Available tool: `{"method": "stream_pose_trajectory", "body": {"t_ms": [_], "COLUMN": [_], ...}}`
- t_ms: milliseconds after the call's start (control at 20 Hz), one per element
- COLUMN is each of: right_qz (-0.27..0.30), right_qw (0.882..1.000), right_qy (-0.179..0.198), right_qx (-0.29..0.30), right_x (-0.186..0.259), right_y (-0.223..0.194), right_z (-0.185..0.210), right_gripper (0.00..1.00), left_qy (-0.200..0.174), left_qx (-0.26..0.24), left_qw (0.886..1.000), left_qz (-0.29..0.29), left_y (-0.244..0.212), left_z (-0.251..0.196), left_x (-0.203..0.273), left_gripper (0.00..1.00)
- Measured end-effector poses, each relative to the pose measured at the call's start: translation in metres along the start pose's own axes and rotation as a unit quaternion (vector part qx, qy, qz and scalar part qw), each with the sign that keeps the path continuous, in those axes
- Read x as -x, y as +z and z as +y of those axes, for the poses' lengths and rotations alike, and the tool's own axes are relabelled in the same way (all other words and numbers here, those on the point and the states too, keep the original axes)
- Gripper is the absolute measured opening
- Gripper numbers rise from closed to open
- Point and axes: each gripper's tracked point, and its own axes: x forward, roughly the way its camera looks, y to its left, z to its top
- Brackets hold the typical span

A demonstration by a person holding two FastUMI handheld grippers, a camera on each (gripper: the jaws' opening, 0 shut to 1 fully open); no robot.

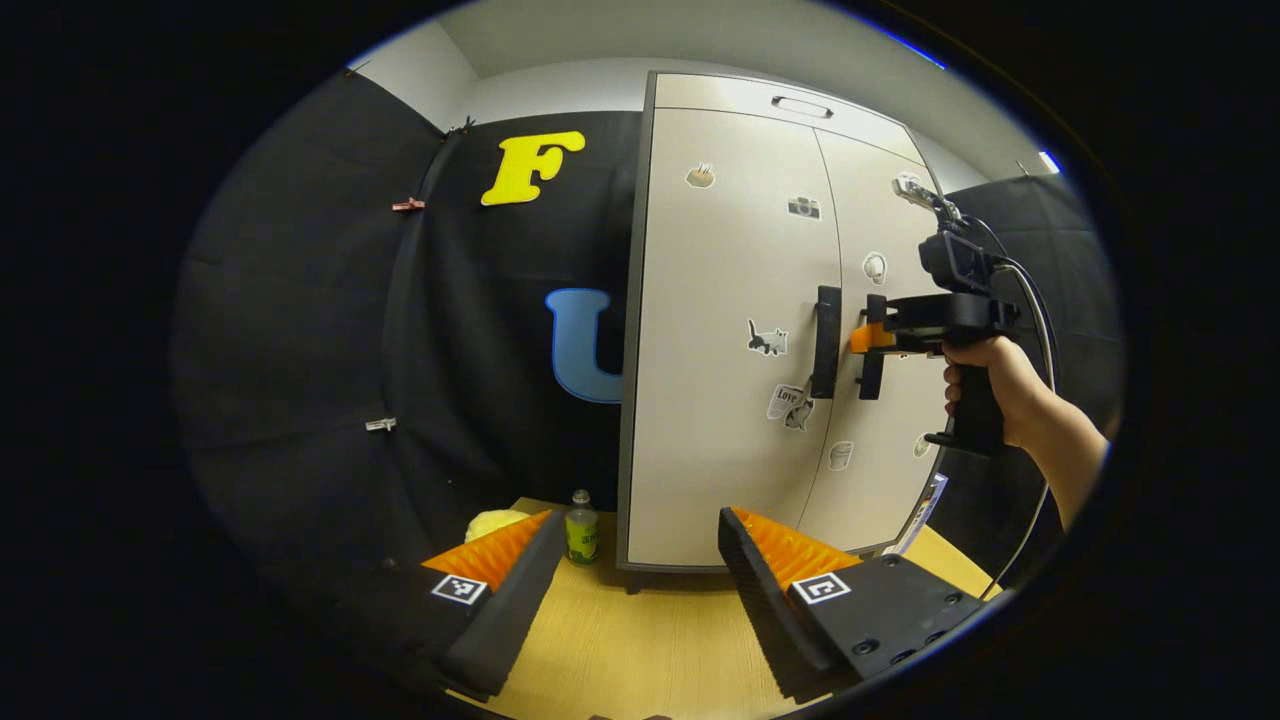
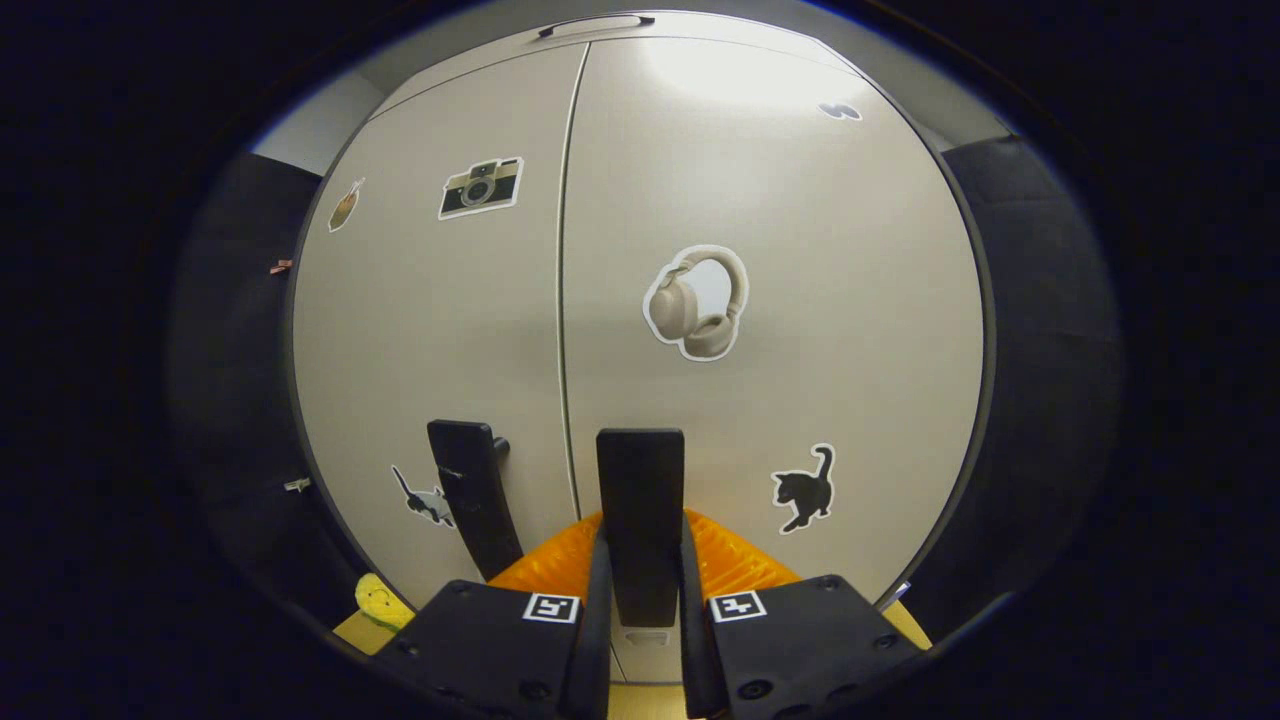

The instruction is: Open the right door of the double-door shoe cabinet with the right hand, and open the left door with the left hand.

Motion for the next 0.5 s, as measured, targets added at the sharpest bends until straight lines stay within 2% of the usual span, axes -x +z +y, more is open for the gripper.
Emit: {"method": "stream_pose_trajectory", "body": {"t_ms": [50, 100, 150, 300, 500], "right_qz": [0.003, 0.005, 0.01, 0.019, 0.019], "right_qw": [1.0, 1.0, 1.0, 1.0, 1.0], "right_qy": [0.001, 0.006, 0.009, 0.02, 0.012], "right_qx": [-0.006, -0.006, -0.007, -0.005, -0.011], "right_x": [0.0, 0.001, 0.001, 0.002, 0.01], "right_y": [0.0, 0.001, 0.0, -0.002, -0.001], "right_z": [0.0, 0.0, -0.001, 0.0, -0.001], "right_gripper": [0.32, 0.27, 0.27, 0.16, 0.15], "left_qy": [-0.001, -0.002, -0.004, -0.014, -0.037], "left_qx": [-0.001, -0.001, -0.001, -0.002, -0.013], "left_qw": [1.0, 1.0, 1.0, 1.0, 0.999], "left_qz": [-0.001, -0.001, -0.001, -0.003, -0.003], "left_y": [0.0, 0.0, 0.0, -0.002, -0.004], "left_z": [0.001, 0.001, 0.001, 0.001, -0.001], "left_x": [0.002, 0.003, 0.005, 0.013, 0.022], "left_gripper": [0.95, 0.95, 0.95, 0.95, 0.95]}}
